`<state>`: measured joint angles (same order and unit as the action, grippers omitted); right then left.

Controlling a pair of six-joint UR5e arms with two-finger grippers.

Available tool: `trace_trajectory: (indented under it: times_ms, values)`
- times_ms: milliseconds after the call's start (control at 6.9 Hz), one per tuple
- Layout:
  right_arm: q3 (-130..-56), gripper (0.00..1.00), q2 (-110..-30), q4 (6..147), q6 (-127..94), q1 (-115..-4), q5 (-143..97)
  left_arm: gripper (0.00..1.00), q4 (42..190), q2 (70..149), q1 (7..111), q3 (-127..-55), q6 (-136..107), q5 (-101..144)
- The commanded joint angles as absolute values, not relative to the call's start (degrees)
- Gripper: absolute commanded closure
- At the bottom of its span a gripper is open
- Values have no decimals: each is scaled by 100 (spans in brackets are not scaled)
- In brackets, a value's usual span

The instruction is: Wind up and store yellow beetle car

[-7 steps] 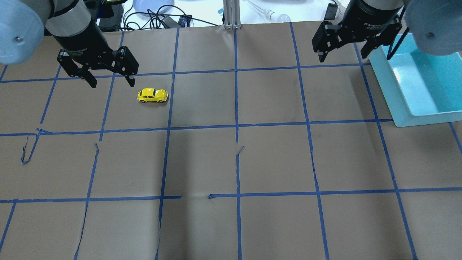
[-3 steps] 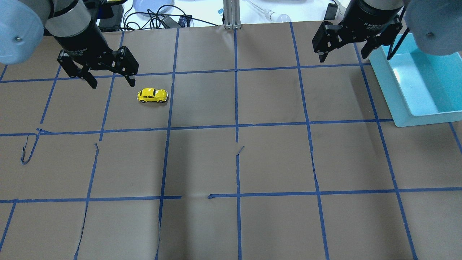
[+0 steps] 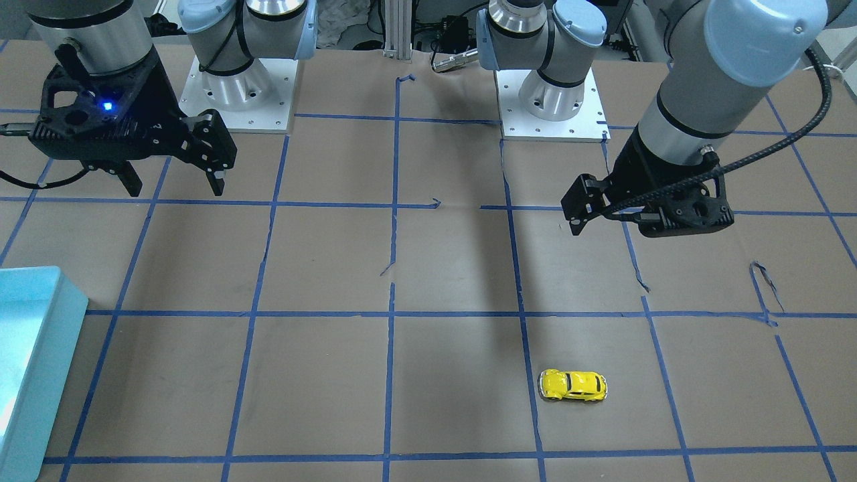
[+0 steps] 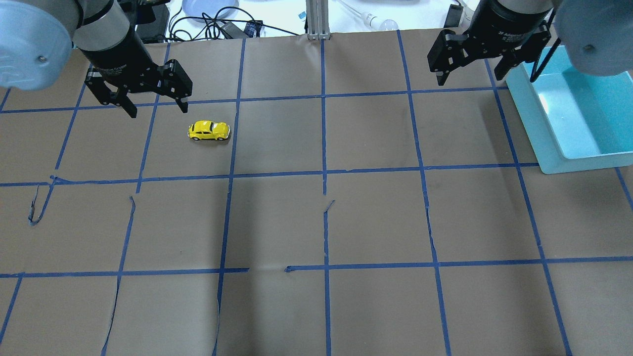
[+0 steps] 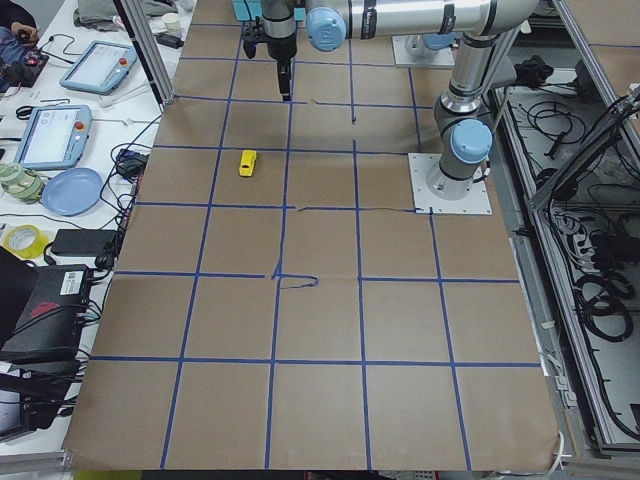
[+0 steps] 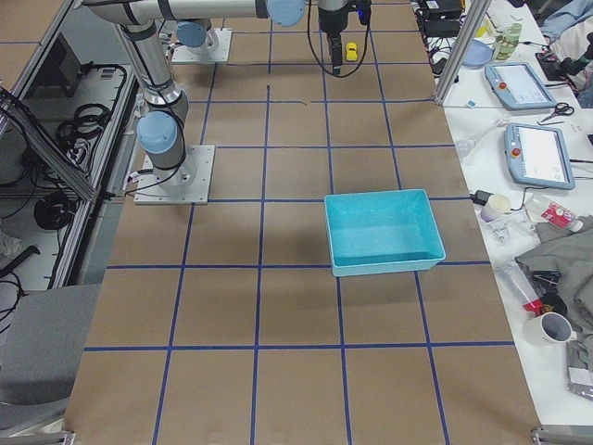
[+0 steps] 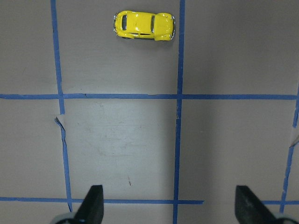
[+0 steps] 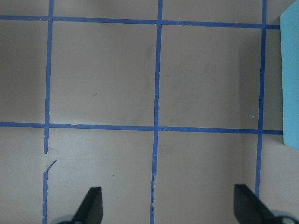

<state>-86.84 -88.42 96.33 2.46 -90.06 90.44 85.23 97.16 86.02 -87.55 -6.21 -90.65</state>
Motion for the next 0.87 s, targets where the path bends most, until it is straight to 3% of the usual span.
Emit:
trace_trajectory:
  times_ms: [0,290,725]
  values:
    - [-8684,0,-8842,9633,246,-9000,9044,0,7433,9860,8596,-9121,-2911,-9053]
    - [-8684,0,-8842,9633,246,-9009,9044,0,6201,10036,8413,-9552,-4111,-9114]
    - [-8684,0,-8842,9633,246,-9009,9053,0,5742,10684,8314,-9949,-5897,-9071]
